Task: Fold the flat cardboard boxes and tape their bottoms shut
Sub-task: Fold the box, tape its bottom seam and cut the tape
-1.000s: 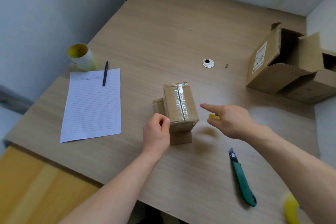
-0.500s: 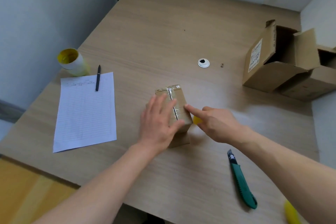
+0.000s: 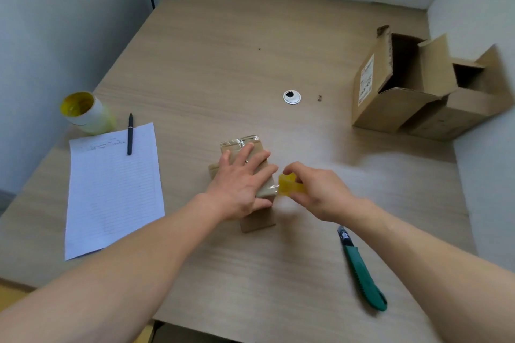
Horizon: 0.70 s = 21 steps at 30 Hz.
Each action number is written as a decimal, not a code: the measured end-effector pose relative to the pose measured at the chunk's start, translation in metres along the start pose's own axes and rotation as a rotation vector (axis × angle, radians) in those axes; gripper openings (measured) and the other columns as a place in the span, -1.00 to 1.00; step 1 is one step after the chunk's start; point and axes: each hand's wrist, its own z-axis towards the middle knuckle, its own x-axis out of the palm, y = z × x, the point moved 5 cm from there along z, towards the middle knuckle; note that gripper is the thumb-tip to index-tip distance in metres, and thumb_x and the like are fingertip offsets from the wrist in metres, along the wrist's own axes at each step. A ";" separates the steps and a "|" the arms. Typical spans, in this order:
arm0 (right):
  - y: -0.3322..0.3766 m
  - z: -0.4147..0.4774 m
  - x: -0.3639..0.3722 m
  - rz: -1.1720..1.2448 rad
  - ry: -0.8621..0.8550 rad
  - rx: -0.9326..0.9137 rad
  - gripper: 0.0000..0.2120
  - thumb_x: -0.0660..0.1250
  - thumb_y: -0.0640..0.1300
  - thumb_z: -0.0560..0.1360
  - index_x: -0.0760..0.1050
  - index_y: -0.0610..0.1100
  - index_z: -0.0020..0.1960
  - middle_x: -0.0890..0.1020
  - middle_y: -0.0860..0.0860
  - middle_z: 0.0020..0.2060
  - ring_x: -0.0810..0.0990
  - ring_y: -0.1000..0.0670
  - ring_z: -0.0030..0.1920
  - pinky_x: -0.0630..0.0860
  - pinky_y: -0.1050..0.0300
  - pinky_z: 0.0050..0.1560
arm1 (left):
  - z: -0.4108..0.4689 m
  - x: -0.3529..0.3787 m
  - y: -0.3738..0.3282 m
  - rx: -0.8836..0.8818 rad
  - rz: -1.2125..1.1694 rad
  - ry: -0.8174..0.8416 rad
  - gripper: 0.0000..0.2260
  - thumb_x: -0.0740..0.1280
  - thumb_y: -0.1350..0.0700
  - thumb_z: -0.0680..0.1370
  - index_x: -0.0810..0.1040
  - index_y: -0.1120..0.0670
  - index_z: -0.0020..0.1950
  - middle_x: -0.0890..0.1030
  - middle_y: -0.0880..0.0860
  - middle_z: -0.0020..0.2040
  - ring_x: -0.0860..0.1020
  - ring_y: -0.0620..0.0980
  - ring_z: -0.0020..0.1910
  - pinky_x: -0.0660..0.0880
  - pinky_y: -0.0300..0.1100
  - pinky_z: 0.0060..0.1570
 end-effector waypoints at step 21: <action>0.008 -0.007 -0.004 -0.331 -0.147 -0.103 -0.71 0.36 0.19 0.46 0.44 0.05 0.05 0.64 0.02 -0.11 0.57 -0.13 0.01 0.32 -0.07 0.05 | 0.002 -0.014 -0.016 0.284 -0.082 -0.217 -0.50 0.28 -0.34 0.37 0.47 0.04 0.05 0.51 0.01 0.00 0.43 0.13 0.23 0.30 0.14 0.24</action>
